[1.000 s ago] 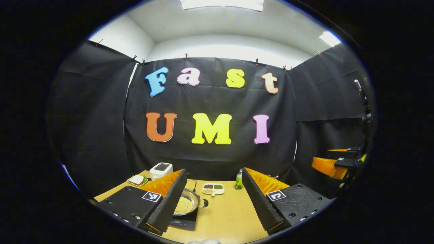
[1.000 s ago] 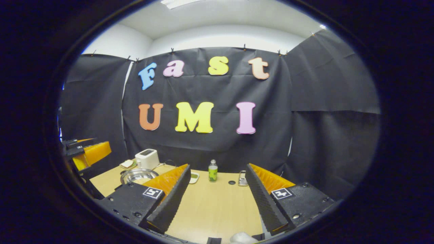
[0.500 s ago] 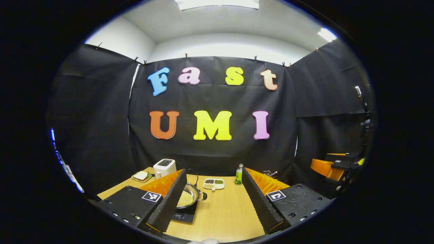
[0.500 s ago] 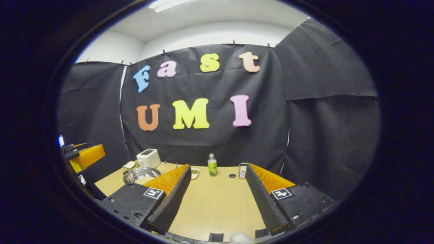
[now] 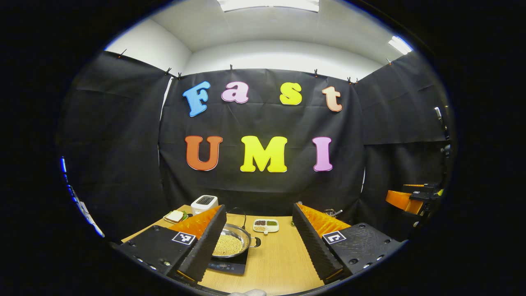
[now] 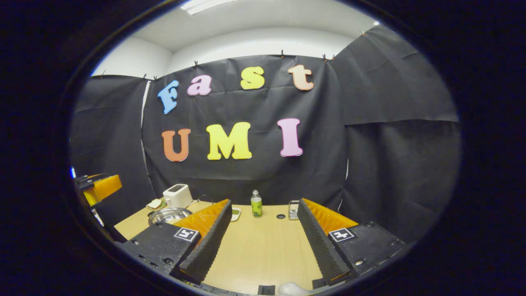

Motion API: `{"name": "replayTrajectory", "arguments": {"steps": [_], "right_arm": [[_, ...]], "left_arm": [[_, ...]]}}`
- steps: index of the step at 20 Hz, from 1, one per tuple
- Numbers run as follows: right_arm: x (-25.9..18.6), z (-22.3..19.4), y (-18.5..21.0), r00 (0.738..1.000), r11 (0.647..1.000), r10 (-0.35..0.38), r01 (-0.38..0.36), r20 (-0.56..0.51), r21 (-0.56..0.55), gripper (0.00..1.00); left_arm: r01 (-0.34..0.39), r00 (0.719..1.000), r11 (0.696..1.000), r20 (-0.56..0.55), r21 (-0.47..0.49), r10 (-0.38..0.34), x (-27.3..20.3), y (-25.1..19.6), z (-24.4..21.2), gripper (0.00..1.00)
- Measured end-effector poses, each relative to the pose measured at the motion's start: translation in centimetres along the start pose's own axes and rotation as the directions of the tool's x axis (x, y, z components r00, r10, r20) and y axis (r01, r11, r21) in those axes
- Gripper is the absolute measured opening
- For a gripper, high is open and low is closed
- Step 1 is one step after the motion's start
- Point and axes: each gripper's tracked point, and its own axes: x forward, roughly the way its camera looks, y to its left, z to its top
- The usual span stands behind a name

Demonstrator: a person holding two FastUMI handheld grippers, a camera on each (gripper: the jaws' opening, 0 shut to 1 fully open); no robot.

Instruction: First push the handle of the pot to place it horizontally, then grasp the pot with both hands and set it on the induction cooktop.

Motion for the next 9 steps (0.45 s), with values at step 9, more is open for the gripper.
{"name": "replayTrajectory", "arguments": {"steps": [9], "right_arm": [[1.6,1.6,0.9,1.000,1.000,-0.001,0.001,0.024,-0.026,1.00]], "left_arm": [[0.028,1.000,1.000,0.010,0.000,-0.028,2.5,0.1,0.5,0.97]]}}
